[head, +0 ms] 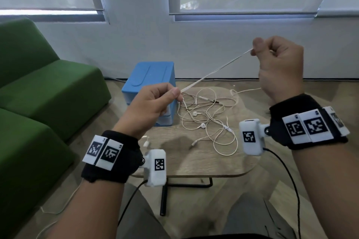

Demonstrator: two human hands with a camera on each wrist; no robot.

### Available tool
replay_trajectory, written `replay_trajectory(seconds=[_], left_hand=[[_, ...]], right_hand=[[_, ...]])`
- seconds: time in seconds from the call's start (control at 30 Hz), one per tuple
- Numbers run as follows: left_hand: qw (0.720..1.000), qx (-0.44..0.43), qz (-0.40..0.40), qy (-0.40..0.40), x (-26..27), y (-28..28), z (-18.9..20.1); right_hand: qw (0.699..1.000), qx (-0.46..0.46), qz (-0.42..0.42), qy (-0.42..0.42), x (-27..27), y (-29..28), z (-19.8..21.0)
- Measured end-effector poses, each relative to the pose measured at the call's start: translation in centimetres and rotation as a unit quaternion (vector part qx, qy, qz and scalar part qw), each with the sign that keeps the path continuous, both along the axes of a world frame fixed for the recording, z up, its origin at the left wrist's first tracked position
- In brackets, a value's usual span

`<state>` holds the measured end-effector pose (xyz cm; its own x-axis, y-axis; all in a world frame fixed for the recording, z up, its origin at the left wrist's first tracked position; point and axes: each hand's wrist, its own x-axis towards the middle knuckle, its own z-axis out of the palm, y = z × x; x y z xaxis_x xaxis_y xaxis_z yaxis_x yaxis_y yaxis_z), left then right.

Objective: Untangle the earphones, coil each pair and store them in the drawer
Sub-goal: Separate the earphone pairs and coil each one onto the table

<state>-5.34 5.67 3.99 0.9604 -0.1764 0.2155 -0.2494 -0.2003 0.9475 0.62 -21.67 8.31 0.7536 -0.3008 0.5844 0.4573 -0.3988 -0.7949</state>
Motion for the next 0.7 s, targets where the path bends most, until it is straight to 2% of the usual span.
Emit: replay_trajectory(seconds=[0.1, 0.17, 0.27, 0.4, 0.5, 0.57, 0.63, 0.7], left_hand=[[1.0, 0.008, -0.014, 0.013, -0.1, 0.1, 0.3], [0.999, -0.027, -0.035, 0.026, -0.3, 0.1, 0.8], [0.996, -0.04, -0.072, 0.035, -0.6, 0.0, 2.0], [0.995, -0.026, -0.095, 0.017, -0.9, -0.7, 3.3], [0.996, 0.002, -0.094, -0.013, -1.1, -1.2, 3.5], [0.996, 0.012, -0.089, -0.021, -1.0, -1.4, 3.3], [0.996, 0.01, -0.084, -0.014, -1.0, -1.4, 3.1], [0.997, -0.001, -0.081, -0.002, -1.2, -1.3, 2.8]], right_hand=[[0.999, 0.008, 0.028, 0.037, -0.1, 0.6, -0.5], [0.993, 0.007, 0.097, 0.07, -0.5, 1.6, -0.8], [0.972, -0.022, 0.218, 0.082, -1.6, 3.5, -0.7], [0.946, -0.111, 0.298, 0.063, -3.0, 5.6, 0.2], [0.92, -0.121, 0.365, 0.074, -3.6, 6.1, 0.7], [0.924, -0.122, 0.355, 0.075, -3.5, 6.1, 0.6], [0.943, -0.114, 0.305, 0.067, -2.8, 6.1, 0.1], [0.965, -0.065, 0.243, 0.073, -1.7, 5.6, -0.8]])
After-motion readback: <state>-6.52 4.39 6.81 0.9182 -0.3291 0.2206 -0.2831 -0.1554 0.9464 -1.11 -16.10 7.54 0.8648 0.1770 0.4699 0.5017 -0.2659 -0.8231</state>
